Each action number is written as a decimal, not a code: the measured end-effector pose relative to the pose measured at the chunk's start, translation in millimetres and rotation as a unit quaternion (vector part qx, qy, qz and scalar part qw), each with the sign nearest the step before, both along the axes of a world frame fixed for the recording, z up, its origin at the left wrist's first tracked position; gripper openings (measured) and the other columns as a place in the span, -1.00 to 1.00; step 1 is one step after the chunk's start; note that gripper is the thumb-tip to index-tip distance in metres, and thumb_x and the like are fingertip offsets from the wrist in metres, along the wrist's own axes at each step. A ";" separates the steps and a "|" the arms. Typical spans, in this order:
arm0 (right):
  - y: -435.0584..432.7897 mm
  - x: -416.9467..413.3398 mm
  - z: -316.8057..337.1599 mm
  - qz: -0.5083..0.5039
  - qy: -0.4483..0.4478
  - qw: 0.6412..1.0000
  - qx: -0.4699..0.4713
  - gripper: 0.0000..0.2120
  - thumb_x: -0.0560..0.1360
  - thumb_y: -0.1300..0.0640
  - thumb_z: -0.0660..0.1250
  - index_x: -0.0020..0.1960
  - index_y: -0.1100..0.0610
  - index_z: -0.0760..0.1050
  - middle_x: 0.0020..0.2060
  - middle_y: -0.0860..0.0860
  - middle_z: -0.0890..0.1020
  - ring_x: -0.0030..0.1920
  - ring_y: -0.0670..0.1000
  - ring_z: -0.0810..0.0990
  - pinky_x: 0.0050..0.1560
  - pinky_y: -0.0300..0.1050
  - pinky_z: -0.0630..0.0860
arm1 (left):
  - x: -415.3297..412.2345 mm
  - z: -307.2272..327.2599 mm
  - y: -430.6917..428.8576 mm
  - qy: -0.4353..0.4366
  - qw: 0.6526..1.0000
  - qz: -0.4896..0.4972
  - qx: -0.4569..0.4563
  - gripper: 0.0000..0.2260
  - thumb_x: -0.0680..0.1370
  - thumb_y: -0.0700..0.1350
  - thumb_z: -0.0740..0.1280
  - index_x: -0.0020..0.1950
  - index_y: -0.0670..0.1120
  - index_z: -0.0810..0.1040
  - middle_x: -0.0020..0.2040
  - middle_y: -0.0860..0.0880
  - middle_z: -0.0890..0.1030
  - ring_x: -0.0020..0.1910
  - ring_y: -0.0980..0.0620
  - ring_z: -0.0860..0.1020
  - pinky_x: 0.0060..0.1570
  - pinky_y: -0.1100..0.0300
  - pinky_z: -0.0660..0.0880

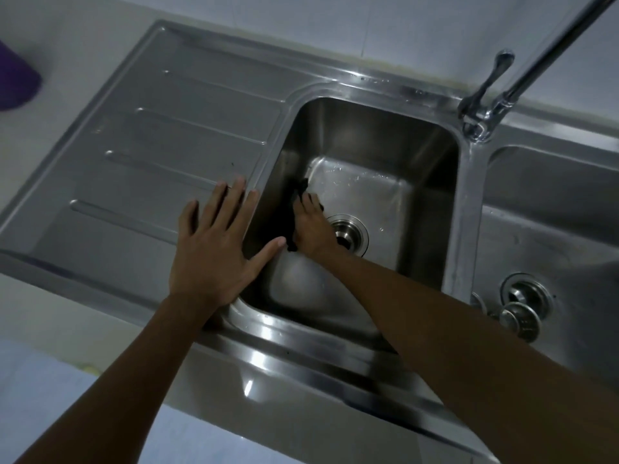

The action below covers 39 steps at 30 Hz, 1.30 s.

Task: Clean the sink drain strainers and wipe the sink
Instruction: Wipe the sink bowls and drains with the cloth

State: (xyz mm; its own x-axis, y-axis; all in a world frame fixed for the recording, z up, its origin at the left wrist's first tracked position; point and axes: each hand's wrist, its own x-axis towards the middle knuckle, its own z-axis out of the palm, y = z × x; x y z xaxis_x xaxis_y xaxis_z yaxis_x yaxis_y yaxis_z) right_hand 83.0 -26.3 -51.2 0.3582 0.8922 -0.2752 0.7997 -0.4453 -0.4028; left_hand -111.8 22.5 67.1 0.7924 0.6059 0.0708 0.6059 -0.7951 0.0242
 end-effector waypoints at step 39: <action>3.2 -16.5 77.2 -0.103 0.112 0.986 0.067 -0.50 0.48 0.39 0.28 0.42 0.35 0.38 0.39 0.30 0.42 0.36 0.29 0.46 0.37 0.05 0.42 | -1.3 10.9 -2.2 -0.038 0.999 -0.003 -0.034 -0.42 0.66 0.12 -0.03 0.63 -0.11 0.25 0.68 -0.05 0.18 0.65 -0.05 0.16 0.56 -0.20 0.09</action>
